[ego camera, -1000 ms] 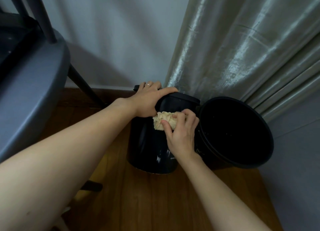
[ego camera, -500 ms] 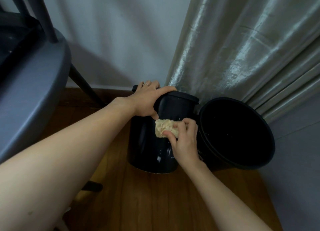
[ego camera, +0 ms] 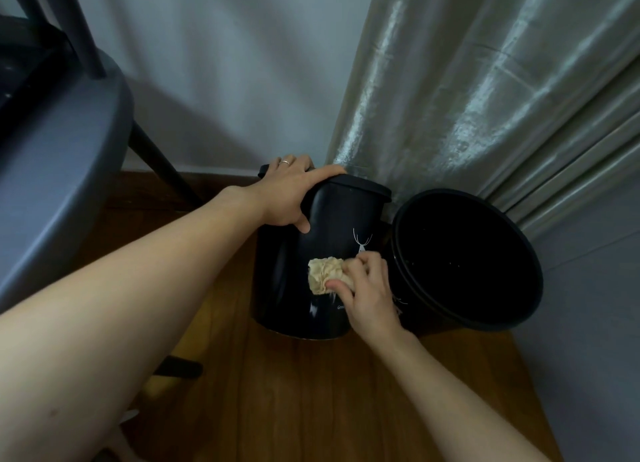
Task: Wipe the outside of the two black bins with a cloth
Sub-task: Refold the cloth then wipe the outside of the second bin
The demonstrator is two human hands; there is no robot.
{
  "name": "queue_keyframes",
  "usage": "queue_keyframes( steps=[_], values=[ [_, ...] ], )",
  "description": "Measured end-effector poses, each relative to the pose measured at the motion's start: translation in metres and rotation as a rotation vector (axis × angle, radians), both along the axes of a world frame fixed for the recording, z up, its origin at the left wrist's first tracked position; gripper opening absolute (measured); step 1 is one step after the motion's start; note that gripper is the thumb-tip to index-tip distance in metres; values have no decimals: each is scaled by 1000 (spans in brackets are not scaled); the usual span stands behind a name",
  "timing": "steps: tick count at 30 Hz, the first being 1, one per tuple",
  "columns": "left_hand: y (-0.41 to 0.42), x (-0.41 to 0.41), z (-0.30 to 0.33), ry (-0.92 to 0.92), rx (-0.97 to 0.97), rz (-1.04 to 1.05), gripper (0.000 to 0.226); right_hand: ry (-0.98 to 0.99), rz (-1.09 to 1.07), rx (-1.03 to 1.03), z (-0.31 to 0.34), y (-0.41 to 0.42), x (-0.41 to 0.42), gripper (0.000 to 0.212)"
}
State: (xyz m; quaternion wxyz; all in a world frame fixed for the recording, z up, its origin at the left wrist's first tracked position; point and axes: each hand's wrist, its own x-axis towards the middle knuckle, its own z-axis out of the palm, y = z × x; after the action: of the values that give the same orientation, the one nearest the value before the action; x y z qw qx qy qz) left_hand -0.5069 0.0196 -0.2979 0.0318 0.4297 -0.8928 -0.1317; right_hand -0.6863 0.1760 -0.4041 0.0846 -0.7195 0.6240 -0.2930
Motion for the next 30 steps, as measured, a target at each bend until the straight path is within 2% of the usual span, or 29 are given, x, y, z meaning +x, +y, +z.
queue_keyframes(
  steps=[3,8,14,17,22,30],
  values=[
    [0,1,0,-7,4,10,113,46,15,-13,13,-14,-2,37],
    [0,1,0,-12,3,6,114,-61,-141,-30,32,-39,4,32],
    [-3,3,-1,-1,5,3,113,-28,24,23,-10,13,4,38],
    [-2,3,-2,1,6,7,113,13,60,1,-10,10,1,37],
    [-2,2,-2,-4,1,2,113,-70,-137,-25,11,-22,5,28],
    [-3,5,-3,6,-3,-4,112,-11,89,65,-34,39,9,29]
  ],
)
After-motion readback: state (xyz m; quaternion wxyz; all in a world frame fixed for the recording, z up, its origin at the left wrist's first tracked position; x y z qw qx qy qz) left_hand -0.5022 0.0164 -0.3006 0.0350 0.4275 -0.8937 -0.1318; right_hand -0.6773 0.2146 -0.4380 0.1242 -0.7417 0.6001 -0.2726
